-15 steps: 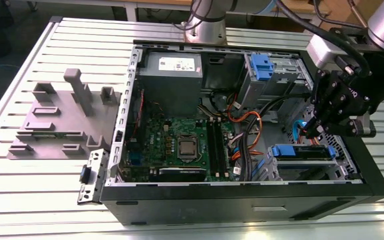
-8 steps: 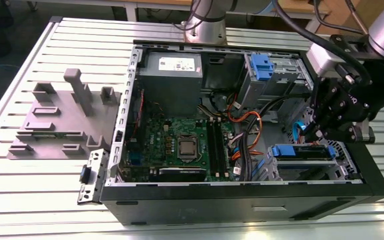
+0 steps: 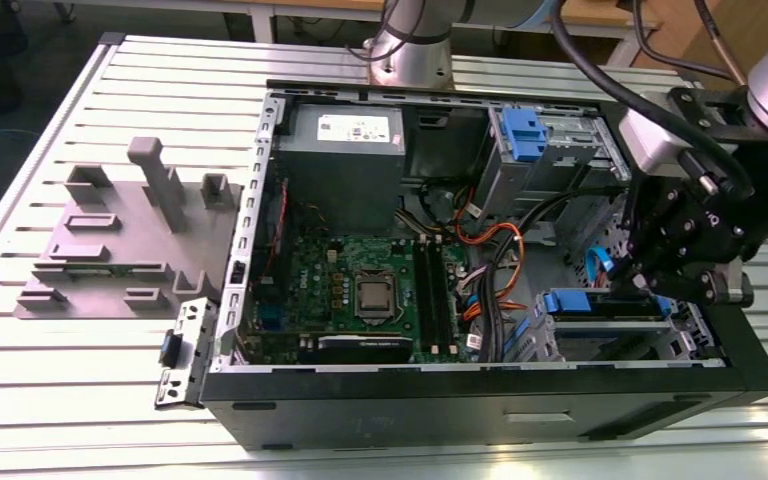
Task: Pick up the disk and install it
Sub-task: 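Insert the second disk wire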
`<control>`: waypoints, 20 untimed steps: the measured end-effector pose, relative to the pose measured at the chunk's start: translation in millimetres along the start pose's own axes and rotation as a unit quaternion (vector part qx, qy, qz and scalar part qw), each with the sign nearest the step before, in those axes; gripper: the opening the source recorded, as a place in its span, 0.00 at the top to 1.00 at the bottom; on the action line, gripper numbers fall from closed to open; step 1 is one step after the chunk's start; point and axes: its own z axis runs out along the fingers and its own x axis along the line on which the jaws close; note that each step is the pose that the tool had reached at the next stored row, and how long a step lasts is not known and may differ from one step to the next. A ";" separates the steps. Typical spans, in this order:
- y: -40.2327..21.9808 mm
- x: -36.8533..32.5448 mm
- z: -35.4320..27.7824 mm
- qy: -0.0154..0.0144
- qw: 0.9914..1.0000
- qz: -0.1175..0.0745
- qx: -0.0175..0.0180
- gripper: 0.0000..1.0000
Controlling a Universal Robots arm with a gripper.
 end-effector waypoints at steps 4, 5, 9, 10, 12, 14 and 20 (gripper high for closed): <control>-0.4 2.9 2.1 -0.010 1.000 0.000 -0.003 0.84; -0.5 2.9 2.5 -0.012 1.000 0.000 -0.003 0.84; -0.6 2.9 3.2 -0.015 1.000 -0.001 -0.003 0.84; -0.6 2.9 3.3 -0.015 1.000 -0.001 -0.003 0.84; -0.6 3.0 3.6 -0.015 1.000 -0.001 -0.003 0.84; -1.0 3.1 4.5 -0.015 1.000 -0.001 -0.003 0.84; -2.5 3.4 5.8 -0.015 1.000 0.000 -0.003 0.84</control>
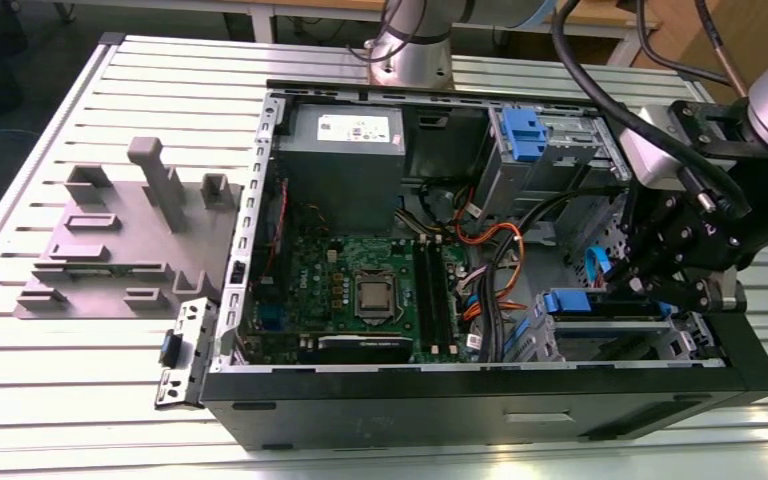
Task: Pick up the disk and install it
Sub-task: 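Insert the second disk wire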
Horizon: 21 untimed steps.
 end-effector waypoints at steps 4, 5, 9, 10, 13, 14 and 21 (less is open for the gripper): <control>-0.3 0.2 0.8 0.000 1.000 0.000 -0.001 0.84; -0.3 0.2 0.9 0.000 1.000 0.000 -0.001 0.84; -0.4 0.3 1.8 0.000 1.000 0.001 -0.001 0.84; -0.4 0.3 2.0 0.000 1.000 0.002 -0.001 0.84; -0.5 0.4 2.8 0.000 1.000 0.004 -0.001 0.84; -0.5 0.4 2.9 0.000 1.000 0.005 -0.001 0.84; -1.1 1.2 5.3 -0.002 1.000 0.011 -0.001 0.84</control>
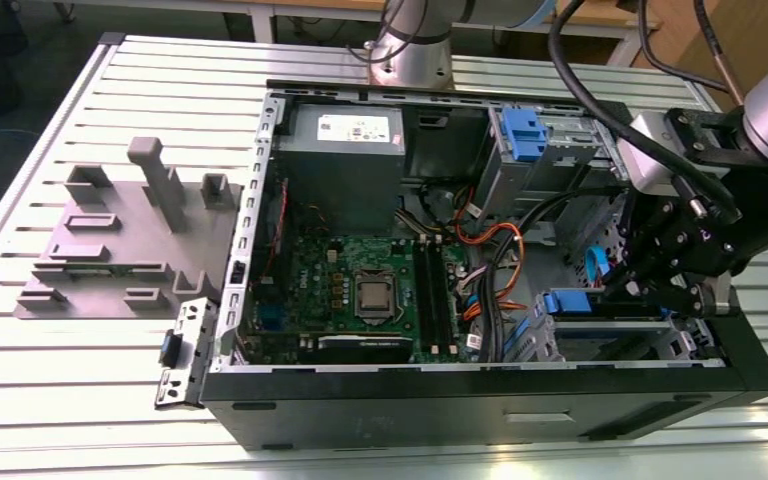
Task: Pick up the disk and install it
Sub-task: 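Insert the second disk wire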
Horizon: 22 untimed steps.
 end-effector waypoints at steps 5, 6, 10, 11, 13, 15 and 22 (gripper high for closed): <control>-0.6 1.0 2.0 -0.001 1.000 0.002 0.000 0.84; -0.6 1.0 2.0 -0.001 1.000 0.002 0.000 0.84; -0.6 1.0 2.1 -0.001 1.000 0.002 0.000 0.84; -0.6 1.0 1.9 -0.002 1.000 0.002 0.000 0.83; -0.5 0.8 -0.4 -0.001 1.000 0.002 0.000 0.77; -0.2 0.6 -4.9 -0.001 1.000 0.002 0.000 0.77; 0.2 0.0 -14.2 -0.001 1.000 0.002 0.000 0.78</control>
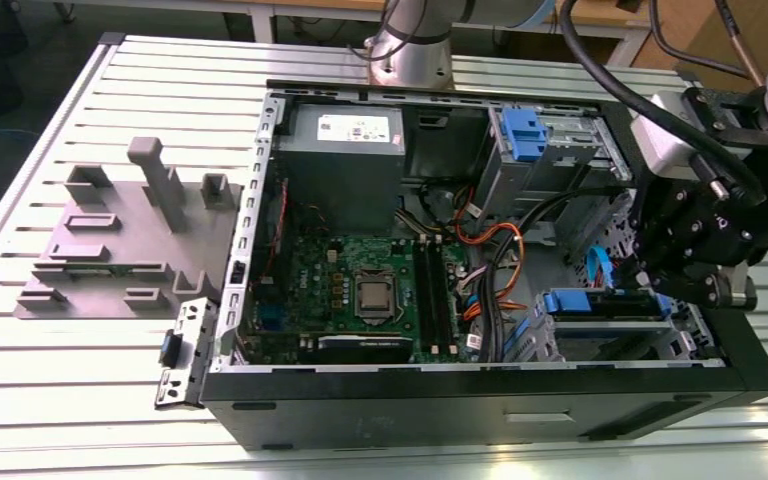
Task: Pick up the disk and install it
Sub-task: 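Insert the second disk wire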
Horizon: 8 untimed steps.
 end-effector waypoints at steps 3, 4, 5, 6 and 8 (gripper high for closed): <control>0.0 0.0 -0.1 0.000 1.000 0.000 0.000 0.89; 0.0 0.0 -0.1 0.000 1.000 0.000 0.000 0.89; 0.0 0.0 -0.1 0.000 1.000 0.000 0.000 0.89; 0.0 0.0 -0.1 0.000 1.000 0.000 0.000 0.89; 0.0 0.0 -0.1 0.000 1.000 0.000 0.000 0.89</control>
